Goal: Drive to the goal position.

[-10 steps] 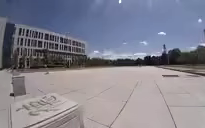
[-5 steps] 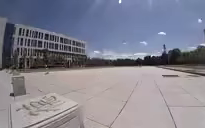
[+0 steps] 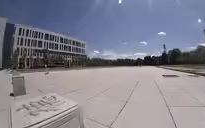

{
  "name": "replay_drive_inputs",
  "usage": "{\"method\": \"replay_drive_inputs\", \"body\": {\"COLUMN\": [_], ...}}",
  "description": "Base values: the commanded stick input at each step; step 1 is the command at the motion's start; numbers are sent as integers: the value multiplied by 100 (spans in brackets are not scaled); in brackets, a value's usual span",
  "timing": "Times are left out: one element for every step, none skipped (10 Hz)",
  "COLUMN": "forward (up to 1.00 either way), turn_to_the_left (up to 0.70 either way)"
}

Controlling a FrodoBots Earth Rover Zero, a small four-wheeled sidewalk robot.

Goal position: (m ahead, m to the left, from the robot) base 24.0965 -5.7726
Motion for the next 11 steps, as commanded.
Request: {"method": "replay_drive_inputs", "body": {"forward": [6,6,5,5,6,6,6,6,6,6,6], "turn_to_the_left": [0,0,0,0,0,0,0,0,0,0,0]}}
